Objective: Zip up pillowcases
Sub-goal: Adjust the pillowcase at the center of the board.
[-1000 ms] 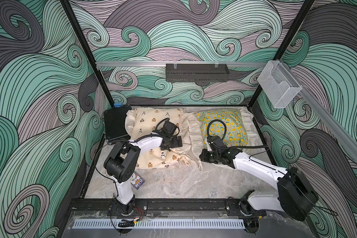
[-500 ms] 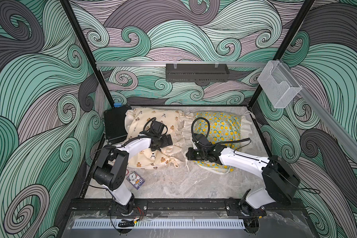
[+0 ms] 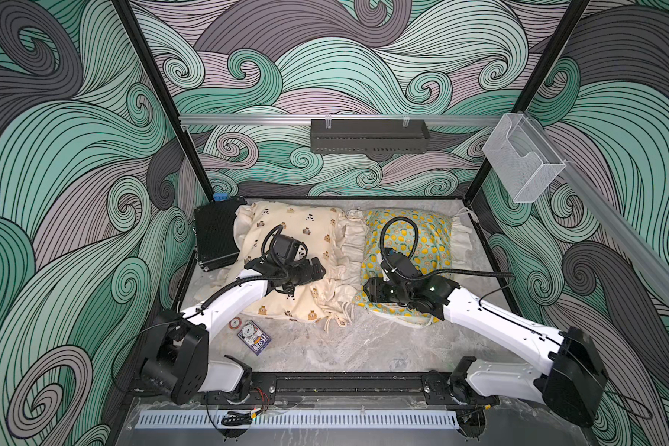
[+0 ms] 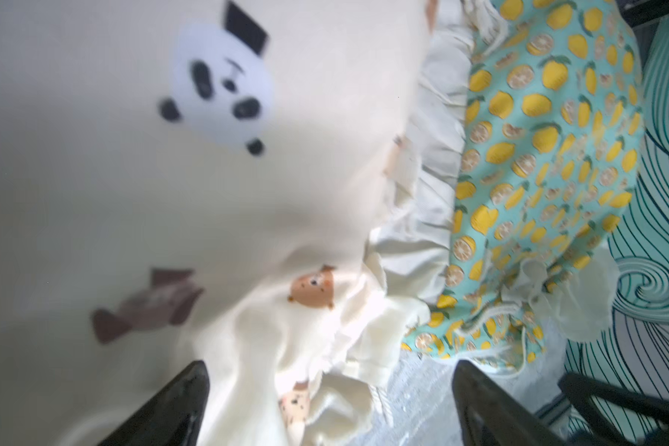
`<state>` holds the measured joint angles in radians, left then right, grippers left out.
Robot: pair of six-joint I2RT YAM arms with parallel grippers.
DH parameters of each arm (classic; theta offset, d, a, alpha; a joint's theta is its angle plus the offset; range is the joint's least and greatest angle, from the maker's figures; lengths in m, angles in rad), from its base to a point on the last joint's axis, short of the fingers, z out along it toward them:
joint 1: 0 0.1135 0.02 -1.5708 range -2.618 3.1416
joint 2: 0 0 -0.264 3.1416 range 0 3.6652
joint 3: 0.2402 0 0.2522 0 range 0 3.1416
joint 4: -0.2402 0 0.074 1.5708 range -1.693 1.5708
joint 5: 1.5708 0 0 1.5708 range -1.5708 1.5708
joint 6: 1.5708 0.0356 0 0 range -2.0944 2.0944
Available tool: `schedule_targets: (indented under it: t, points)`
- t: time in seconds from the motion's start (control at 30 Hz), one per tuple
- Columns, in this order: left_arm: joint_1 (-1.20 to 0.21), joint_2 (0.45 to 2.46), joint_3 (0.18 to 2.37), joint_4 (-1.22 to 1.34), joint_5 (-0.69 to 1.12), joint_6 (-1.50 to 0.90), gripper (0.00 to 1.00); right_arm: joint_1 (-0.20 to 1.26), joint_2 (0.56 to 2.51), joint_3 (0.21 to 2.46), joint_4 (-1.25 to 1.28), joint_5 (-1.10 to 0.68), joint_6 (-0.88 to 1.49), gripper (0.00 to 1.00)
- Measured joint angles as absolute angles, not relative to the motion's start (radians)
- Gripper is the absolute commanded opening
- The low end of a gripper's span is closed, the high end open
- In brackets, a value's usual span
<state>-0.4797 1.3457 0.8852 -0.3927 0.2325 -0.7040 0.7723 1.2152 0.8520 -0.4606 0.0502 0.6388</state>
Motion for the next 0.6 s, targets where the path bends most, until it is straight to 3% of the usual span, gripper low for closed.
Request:
schedule_targets:
  t: [0.27, 0.6]
  points:
    - [-0.681, 1.397, 0.916, -0.407, 0.253, -0.704, 0.84, 0.659, 1.101, 0.750, -0.595, 0.068, 0.640, 0.67]
    - [-0.752, 1.657, 0.993, -0.362, 0.259, -0.704, 0.72, 0.513, 1.062, 0.678, -0.648, 0.082, 0.672, 0.71]
